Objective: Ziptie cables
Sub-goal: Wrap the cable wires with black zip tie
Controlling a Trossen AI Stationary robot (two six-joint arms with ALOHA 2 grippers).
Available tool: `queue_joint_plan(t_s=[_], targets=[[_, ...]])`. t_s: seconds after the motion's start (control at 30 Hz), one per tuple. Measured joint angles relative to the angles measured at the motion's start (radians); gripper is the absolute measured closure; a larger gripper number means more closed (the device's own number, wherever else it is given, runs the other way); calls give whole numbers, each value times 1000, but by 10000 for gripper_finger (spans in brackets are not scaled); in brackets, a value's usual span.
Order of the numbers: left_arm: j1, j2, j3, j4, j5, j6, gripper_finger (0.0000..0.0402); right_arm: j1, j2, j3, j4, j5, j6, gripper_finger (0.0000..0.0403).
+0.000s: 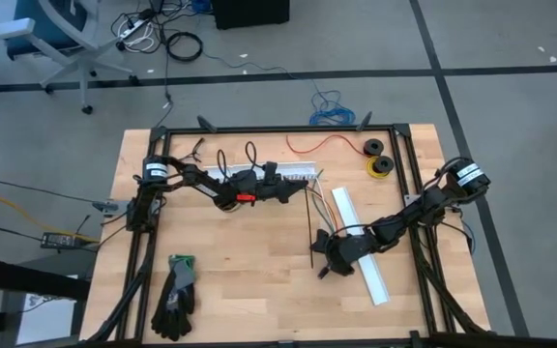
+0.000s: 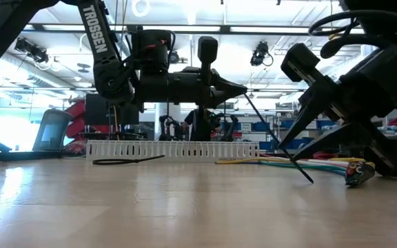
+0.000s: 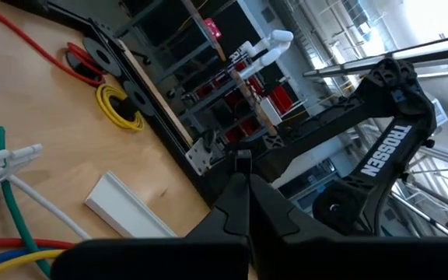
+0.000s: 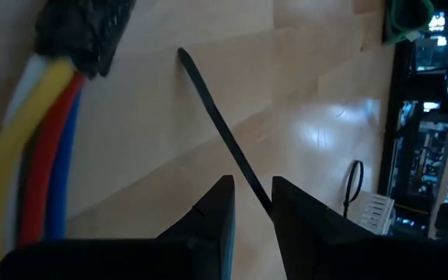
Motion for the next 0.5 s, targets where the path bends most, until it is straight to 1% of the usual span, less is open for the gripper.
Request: queue_joint_plan(t_s=[0.17,0.3,0.33,0.4,0.5], targets=[[-2,0,0,0,-1,-6,401,-29,0,0,18,-22,-56,337],[-3,0,0,2,-1,-7,401,-47,0,0,17,-44,-38,376],[-3,0,0,2,-1,-4,401,-48,0,0,18,-50,-16,388],[-3,0,0,0,0,26,401,-51,0,0,29,-69,78,398],[-3,0,-1,6,4,127,401,-55,0,0,60,-93,306,401]])
